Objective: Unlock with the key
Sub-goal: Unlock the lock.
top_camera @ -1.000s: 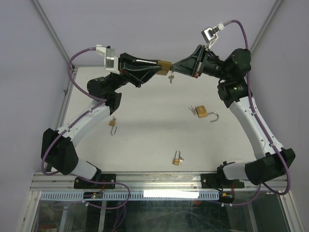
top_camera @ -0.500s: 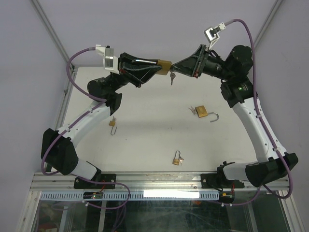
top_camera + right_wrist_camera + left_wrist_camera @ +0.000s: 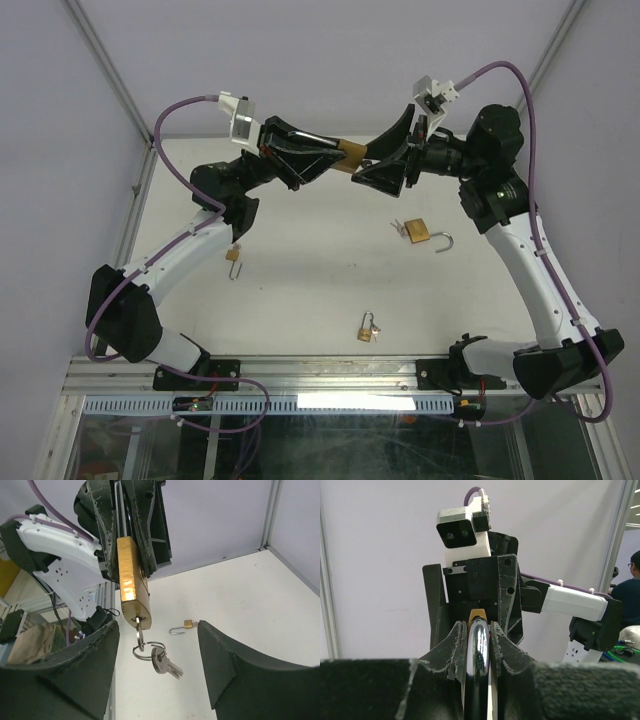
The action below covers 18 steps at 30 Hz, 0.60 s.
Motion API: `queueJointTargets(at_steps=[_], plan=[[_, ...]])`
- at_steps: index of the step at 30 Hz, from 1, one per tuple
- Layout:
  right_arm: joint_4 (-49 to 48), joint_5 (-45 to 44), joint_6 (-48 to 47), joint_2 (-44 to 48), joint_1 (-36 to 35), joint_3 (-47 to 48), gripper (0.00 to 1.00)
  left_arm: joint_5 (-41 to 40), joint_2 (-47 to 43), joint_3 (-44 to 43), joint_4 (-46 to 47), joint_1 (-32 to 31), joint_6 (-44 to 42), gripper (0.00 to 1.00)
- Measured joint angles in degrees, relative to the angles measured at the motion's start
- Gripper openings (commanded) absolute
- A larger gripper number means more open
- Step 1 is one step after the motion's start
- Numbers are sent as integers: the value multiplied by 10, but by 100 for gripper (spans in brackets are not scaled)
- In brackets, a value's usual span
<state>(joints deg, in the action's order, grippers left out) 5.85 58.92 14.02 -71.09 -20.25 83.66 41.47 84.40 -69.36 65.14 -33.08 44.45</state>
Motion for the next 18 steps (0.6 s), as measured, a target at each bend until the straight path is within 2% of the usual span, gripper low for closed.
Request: queueJointTargets(at_steps=[4,10,14,18], plan=[[-2,23,-23,-21,0,14,55,5,0,0,-6,0,1,0],[-89,41,30,-36,-10,9,46,7,0,0,-7,0,1,0],[-101,37,35,-36,-28,9,35,7,0,0,-7,0,1,0],[-98,31,33,-39,-39,9,33,7,0,0,-7,0,1,0]])
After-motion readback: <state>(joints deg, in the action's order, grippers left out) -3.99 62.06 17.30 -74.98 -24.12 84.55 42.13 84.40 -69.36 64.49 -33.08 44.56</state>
